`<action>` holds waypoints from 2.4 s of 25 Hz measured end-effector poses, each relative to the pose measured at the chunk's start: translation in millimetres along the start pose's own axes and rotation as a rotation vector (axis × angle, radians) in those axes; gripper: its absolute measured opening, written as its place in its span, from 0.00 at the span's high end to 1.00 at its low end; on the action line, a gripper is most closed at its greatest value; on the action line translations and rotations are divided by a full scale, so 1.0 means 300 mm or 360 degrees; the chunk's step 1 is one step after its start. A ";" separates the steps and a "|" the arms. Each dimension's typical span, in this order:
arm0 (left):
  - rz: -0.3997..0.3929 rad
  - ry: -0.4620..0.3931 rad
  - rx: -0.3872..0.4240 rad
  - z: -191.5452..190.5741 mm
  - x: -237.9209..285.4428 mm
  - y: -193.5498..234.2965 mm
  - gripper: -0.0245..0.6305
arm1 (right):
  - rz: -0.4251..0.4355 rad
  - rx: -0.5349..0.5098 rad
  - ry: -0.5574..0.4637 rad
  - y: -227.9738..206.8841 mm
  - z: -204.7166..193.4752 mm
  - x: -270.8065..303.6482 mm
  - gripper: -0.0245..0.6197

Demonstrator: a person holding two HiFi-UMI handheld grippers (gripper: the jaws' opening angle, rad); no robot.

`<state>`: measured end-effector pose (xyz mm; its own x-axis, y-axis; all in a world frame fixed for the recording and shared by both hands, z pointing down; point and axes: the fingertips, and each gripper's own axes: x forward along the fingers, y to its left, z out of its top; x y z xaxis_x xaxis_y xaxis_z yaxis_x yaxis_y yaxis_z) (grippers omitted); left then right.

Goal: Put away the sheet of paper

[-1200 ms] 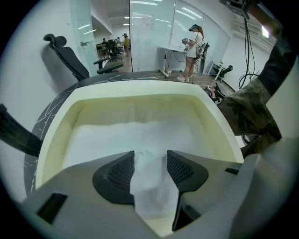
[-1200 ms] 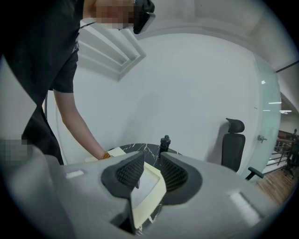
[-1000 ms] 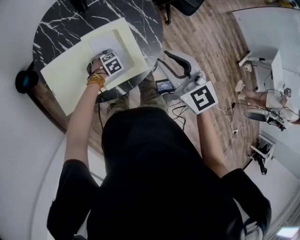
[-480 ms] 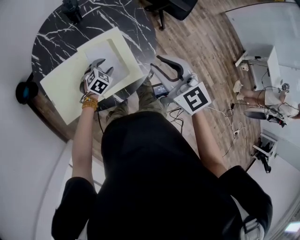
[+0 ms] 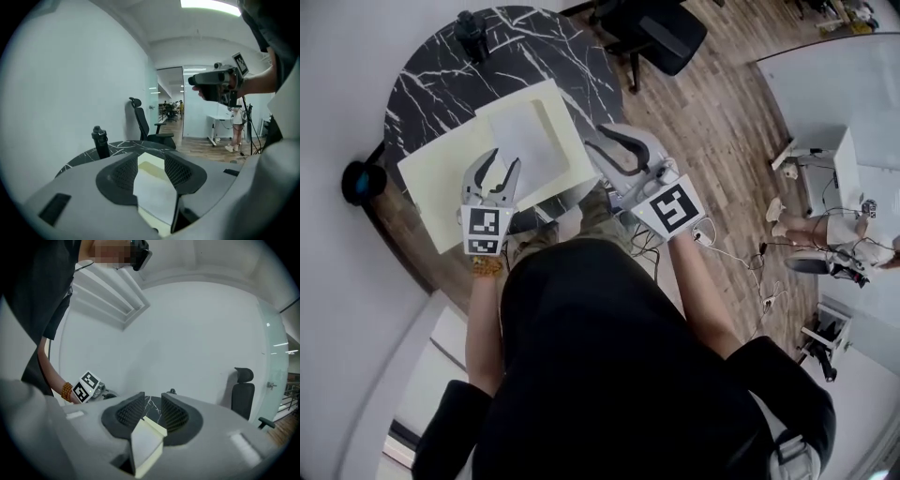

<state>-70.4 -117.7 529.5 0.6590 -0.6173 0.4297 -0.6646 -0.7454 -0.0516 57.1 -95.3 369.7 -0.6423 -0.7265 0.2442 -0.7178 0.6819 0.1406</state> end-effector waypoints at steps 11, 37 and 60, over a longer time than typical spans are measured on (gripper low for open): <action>0.0234 -0.0422 -0.0034 0.381 -0.275 0.027 0.78 | 0.0216 -0.0148 -0.0219 0.173 0.194 0.148 0.79; 0.0138 -0.0672 -0.0030 0.536 -0.279 -0.121 0.91 | 0.0107 -0.0113 -0.0276 0.070 0.214 0.021 0.96; 0.0217 -0.0676 -0.0135 0.478 -0.315 -0.138 0.91 | 0.0146 -0.0068 -0.0334 0.086 0.192 -0.002 0.96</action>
<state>-54.7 -64.7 361.7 0.6376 -0.7702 0.0150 -0.7703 -0.6377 -0.0007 23.5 -82.1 317.8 -0.7493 -0.6601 0.0534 -0.6448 0.7455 0.1687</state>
